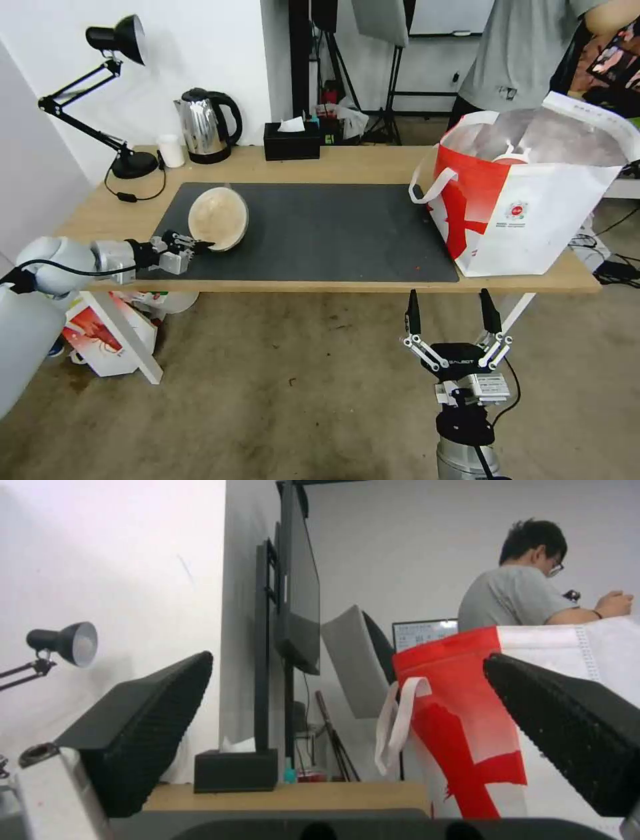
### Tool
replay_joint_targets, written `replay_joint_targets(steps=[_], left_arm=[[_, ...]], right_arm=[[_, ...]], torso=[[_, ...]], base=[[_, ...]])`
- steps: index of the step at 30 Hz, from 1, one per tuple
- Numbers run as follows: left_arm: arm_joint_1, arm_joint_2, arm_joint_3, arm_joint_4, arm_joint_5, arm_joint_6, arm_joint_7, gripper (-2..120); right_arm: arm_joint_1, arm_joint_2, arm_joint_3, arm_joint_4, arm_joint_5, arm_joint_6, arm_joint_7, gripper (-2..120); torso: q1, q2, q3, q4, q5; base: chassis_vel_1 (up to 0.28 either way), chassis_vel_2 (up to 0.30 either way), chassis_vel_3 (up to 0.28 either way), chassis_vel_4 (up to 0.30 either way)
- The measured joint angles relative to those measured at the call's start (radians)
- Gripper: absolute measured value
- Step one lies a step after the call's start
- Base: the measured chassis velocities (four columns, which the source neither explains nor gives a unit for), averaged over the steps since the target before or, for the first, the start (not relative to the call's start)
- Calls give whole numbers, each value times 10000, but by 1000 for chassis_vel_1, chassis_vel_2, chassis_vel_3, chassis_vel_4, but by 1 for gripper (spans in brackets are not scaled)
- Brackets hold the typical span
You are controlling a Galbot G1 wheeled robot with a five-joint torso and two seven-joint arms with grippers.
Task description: Pick up the trash from the table and place it into the takeout bag.
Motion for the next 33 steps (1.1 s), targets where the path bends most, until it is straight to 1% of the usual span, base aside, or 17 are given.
replay_joint_targets(steps=[4,7,9,12,14,15,18,19,21,24,25,28,29,30,31,32,33], left_arm=[[30,89,-114,-234,-409,1,29,0],[-100,290,-177,-706,-1376,9,315,0],[-133,325,-174,-764,-1516,18,349,0],[-718,779,96,-1306,-3019,249,718,0],[-734,793,106,-1317,-3052,255,723,0],[-1124,1120,358,-1566,-3840,467,815,0],[-1382,1332,541,-1739,-4330,658,846,0],[-1703,1525,764,-1856,-4845,866,855,0],[-1830,1591,858,-1882,-5035,932,859,0],[-2648,1910,1448,-2025,-5979,1313,877,0],[-2648,1910,1448,-2025,-5979,1313,877,0],[-3600,2031,2177,-2067,-6581,1628,867,0],[-3600,2031,2177,-2067,-6581,1628,867,0],[-4060,2031,2496,-2038,-6702,1708,860,0],[-5348,1924,3429,-1816,-6926,1928,840,0],[-5348,1924,3429,-1816,-6926,1928,840,0],[-5686,1875,3753,-1730,-7021,1986,835,0]], right_arm=[[0,0,0,0,0,0,0,100],[0,0,0,0,0,0,0,100],[0,0,0,0,0,0,0,100],[0,0,0,0,-1,0,0,100],[0,0,0,0,0,0,0,100],[0,0,0,0,0,0,0,100],[0,0,1,0,-1,0,0,100],[0,1,0,0,0,0,0,100],[0,0,0,0,0,0,0,100],[0,0,0,0,0,0,0,100],[0,0,0,0,0,0,0,100],[0,0,0,1,0,0,0,100],[0,0,0,1,0,0,0,100],[0,0,0,0,0,0,0,100],[0,1,2,0,0,0,0,100],[0,1,2,0,0,0,0,100],[0,0,0,0,0,0,0,100]], torso=[[0,0,0,-1,0],[0,0,0,-1,-2],[0,0,0,-1,-2],[0,0,0,-2,-1],[0,0,0,-2,-1],[0,0,0,-3,1],[0,0,0,-1,1],[0,0,0,-1,1],[-1,0,0,-1,2],[-1,0,0,0,2],[-1,0,0,0,2],[0,0,0,-1,1],[0,0,0,-1,1],[0,0,0,-1,0],[0,0,0,-2,2],[0,0,0,-2,2],[0,0,0,-1,3]], base=[[0,0,0,0],[0,0,0,0],[0,0,0,0],[0,0,0,0],[0,0,0,0],[0,0,0,0],[0,0,0,0],[0,0,0,0],[0,0,0,0],[0,0,0,0],[0,0,0,0],[0,0,0,0],[0,0,0,0],[0,0,0,0],[0,0,0,0],[0,0,0,0],[0,0,0,0]])
